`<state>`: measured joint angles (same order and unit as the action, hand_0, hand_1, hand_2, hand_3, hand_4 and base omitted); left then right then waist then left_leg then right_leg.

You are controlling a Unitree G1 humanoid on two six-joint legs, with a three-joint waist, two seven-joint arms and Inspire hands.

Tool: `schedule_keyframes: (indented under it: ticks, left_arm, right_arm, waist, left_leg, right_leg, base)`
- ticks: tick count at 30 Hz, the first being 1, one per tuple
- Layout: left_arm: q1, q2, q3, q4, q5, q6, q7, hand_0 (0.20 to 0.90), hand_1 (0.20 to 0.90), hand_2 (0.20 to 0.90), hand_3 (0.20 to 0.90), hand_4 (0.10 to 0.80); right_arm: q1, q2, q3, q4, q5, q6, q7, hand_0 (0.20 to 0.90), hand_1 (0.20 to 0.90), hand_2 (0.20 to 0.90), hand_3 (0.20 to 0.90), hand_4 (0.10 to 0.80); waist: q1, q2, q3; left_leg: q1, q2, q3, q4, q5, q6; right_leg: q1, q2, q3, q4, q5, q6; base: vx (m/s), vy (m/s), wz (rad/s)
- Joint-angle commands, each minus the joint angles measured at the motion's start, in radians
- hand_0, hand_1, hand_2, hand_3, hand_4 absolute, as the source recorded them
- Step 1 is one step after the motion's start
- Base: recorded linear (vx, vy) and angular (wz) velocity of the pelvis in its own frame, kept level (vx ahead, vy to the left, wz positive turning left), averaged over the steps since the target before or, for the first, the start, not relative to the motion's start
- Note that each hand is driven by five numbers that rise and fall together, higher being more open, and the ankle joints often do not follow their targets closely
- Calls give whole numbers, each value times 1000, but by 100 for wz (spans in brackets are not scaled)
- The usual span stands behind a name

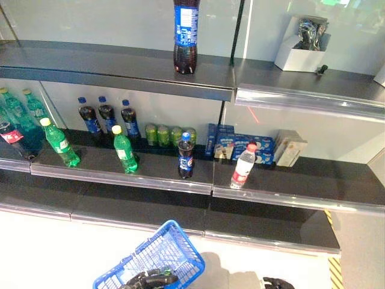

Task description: Pick up the drink and place into the basket.

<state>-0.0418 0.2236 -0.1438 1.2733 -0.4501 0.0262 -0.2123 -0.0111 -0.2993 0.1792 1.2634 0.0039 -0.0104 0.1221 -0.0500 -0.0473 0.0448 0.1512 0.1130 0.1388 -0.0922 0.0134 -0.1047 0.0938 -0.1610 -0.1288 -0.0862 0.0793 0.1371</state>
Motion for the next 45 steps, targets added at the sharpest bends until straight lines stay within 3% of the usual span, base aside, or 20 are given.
schedule_keyframes:
  ticks: [1,8,11,12,17,21,25,29,33,35,37,38,40,42,44,45]
  left_arm:
    - [-31,53,-24,-35,43,-41,-7,300,300,300,200,100]
    - [-32,39,-46,-55,44,-56,-29,300,300,300,200,100]
    - [-45,35,-43,-77,42,-53,-36,300,300,300,200,100]
    - [-51,33,-43,-78,43,-55,-37,300,300,300,200,100]
    - [-80,36,-31,-60,24,-55,-49,300,300,300,200,100]
    - [-86,57,-8,-26,0,-48,-34,300,300,300,200,100]
    - [-83,90,39,-1,-56,-53,-60,300,300,300,200,100]
    - [-78,95,54,10,-65,-77,-88,300,300,300,200,100]
    - [-66,98,57,9,-37,-66,-79,300,300,300,200,100]
    - [-58,103,61,2,-44,-57,-88,300,300,300,200,100]
    - [-58,103,93,-11,-213,5,-161,300,300,300,200,100]
    - [-59,103,98,-12,-222,6,-163,300,300,300,200,100]
    - [-65,106,107,-15,-265,20,-193,300,300,300,200,100]
    - [-76,101,115,-14,-313,63,-235,300,300,300,200,100]
    - [-81,98,118,-11,-339,84,-260,300,300,300,200,100]
    - [-82,92,120,-13,-377,103,-277,300,300,300,200,100]
  right_arm:
    - [-24,-7,50,51,-3,4,-6,900,900,900,900,800]
    - [-31,-48,39,40,-19,21,-20,900,900,900,900,800]
    - [-36,-69,18,41,-10,24,-29,900,900,900,900,800]
    - [-38,-71,16,41,-10,24,-29,900,900,900,900,800]
    - [-59,-88,22,46,-23,17,-20,900,900,900,900,800]
    - [-53,-82,7,52,-59,-3,12,900,900,900,900,800]
    - [-39,-62,21,44,-46,-7,14,900,900,900,900,800]
    - [-46,-53,29,34,-14,-9,13,900,900,900,900,800]
    - [-45,-40,28,6,1,17,-11,900,900,900,900,800]
    - [-42,-31,31,-8,10,19,-7,900,900,900,900,800]
    - [-42,-16,26,-10,-7,24,-2,900,900,900,900,800]
    - [-42,-15,25,-9,-10,23,-1,900,900,900,900,800]
    - [-36,-10,25,9,-8,13,2,900,900,900,900,800]
    - [-29,-2,23,35,-7,12,1,900,900,900,900,800]
    - [-22,-3,21,43,-7,8,4,900,900,900,900,800]
    - [-17,-3,21,45,-9,8,7,900,900,900,900,800]
  waist:
    - [8,82,67]
    - [12,96,103]
    - [-1,64,105]
    - [-3,56,103]
    - [7,41,90]
    - [10,39,79]
    - [31,12,76]
    - [70,-9,87]
    - [88,-31,96]
    - [91,-34,99]
    - [85,-29,98]
    - [85,-28,97]
    - [82,-27,90]
    - [77,-34,78]
    - [74,-37,73]
    - [69,-42,67]
  left_leg:
    - [-46,-107,-22,5,-22,65]
    - [-58,-79,-21,14,24,25]
    - [-75,8,74,97,53,1]
    - [-78,15,85,118,48,3]
    - [-66,-13,28,163,-36,22]
    - [-21,-22,52,81,-41,24]
    - [-5,-32,64,21,-33,34]
    - [-28,-63,35,15,-41,56]
    - [-35,-103,2,5,-57,77]
    - [-35,-108,0,5,-62,81]
    - [-36,-110,-4,5,-63,95]
    - [-36,-111,-6,5,-64,97]
    - [-43,-118,-19,5,-61,104]
    - [-45,-133,-28,5,-61,106]
    - [-42,-142,-29,5,-62,104]
    - [-41,-155,-30,5,-64,100]
  right_leg:
    - [4,108,-35,44,-82,-35]
    - [-7,90,-60,81,-98,-51]
    - [5,56,-91,70,-81,-54]
    - [4,48,-98,71,-80,-53]
    - [-12,6,-84,116,-91,-39]
    - [-19,-29,-103,128,-74,9]
    - [-28,-62,-123,107,-34,55]
    - [-43,-77,-122,89,0,73]
    - [-88,-107,-99,115,94,98]
    - [-121,-122,-87,177,131,105]
    - [-135,-108,-57,227,115,98]
    - [-136,-106,-54,231,112,97]
    - [-117,-56,-46,227,62,82]
    - [-94,25,-47,158,2,60]
    - [-83,57,-50,122,-13,43]
    - [-81,94,-42,73,-6,31]
  base:
    - [-50,-94,-2]
    - [-31,-9,1]
    - [-109,208,6]
    - [-84,281,14]
    - [-49,404,9]
    - [-40,323,9]
    - [-81,217,4]
    - [-128,252,11]
    - [-40,240,17]
    - [-25,216,25]
    - [-4,208,34]
    - [28,160,27]
    - [74,120,13]
    - [142,84,10]
    - [143,39,15]
    - [164,21,22]
